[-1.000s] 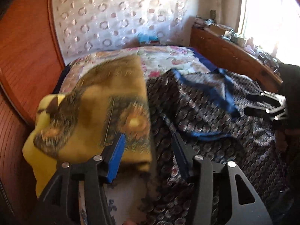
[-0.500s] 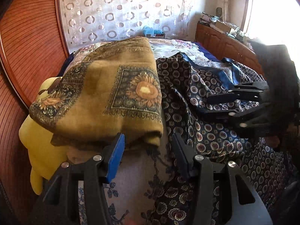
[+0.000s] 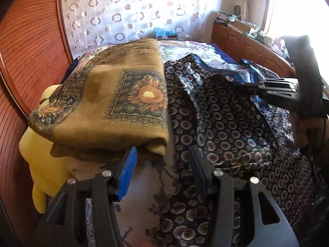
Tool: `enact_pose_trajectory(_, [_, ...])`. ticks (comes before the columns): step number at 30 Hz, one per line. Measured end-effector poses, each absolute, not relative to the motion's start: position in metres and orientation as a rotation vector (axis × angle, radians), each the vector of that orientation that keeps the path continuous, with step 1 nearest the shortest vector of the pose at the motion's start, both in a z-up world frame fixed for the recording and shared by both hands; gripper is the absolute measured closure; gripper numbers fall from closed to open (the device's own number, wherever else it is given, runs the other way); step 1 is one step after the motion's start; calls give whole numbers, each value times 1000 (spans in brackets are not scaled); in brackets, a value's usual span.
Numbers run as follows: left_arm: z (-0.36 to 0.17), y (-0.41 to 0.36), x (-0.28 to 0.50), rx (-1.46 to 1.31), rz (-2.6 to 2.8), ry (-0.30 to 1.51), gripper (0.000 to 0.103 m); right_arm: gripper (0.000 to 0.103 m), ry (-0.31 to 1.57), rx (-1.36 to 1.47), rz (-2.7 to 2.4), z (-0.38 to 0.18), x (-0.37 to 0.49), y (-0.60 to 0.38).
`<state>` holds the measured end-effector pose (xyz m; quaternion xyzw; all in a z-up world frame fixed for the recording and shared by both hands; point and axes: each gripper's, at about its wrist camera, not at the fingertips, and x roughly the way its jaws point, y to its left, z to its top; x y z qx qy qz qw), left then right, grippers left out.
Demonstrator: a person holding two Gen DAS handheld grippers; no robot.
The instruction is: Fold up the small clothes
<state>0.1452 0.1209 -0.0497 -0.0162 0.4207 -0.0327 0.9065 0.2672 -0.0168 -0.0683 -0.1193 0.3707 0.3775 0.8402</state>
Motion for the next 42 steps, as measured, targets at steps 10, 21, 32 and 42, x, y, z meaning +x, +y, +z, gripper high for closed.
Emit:
enact_pose_trajectory(10, [-39,102,154,-17,-86,843,52,53,805,-157,656,-64,275,-72])
enact_pose_trajectory(21, [-43,84,179,-13,-100,871,52,38,824,-215,560,-73,260,-109])
enact_pose_trajectory(32, [-48,75,201,-52,-162,883,52,32,856,-237,478,-90,260,-130])
enact_pose_trajectory(42, [-55,79,225,-65,-159,913,73,29,861,-238,479,-91,264,-125])
